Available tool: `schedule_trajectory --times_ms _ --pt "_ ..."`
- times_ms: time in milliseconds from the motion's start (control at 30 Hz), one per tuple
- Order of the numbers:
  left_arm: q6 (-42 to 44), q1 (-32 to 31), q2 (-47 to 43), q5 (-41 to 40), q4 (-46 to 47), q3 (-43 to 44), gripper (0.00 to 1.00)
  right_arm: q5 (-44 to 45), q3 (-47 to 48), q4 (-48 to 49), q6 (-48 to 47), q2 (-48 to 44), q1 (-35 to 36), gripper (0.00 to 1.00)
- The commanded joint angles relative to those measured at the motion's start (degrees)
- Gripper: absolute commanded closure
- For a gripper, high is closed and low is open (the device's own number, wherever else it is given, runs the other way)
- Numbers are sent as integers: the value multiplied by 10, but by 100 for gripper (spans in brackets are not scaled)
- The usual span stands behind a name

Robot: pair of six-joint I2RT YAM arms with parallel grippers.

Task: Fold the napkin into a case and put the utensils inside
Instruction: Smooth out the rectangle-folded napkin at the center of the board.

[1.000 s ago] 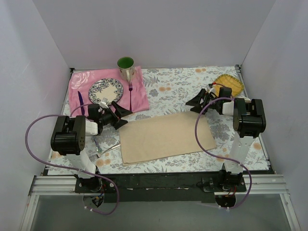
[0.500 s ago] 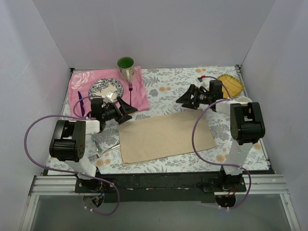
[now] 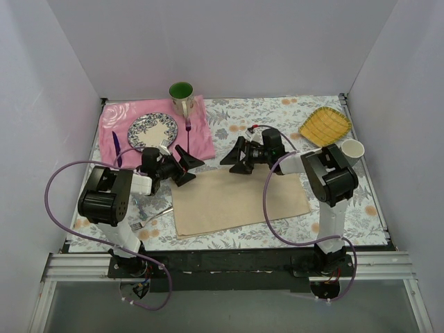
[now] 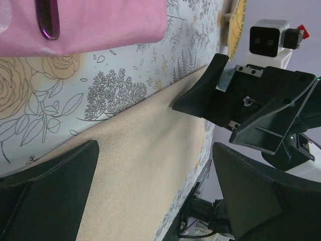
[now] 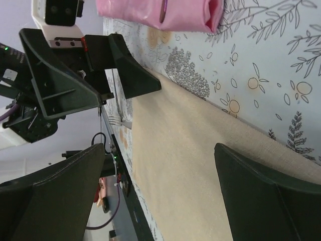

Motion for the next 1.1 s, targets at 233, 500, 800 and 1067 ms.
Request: schedule_trajectory --times_ms 233,500,800,1067 --pt "8 4 7 -41 -13 -17 3 80 4 110 91 62 25 1" --pt "10 17 4 -45 -28 -32 3 97 -34 115 93 57 -5 1" --pt "22 23 6 -51 -40 -35 3 109 -34 68 47 50 -37 1" --pt "29 36 6 -48 -48 -33 3 72 -42 42 -6 40 -99 1"
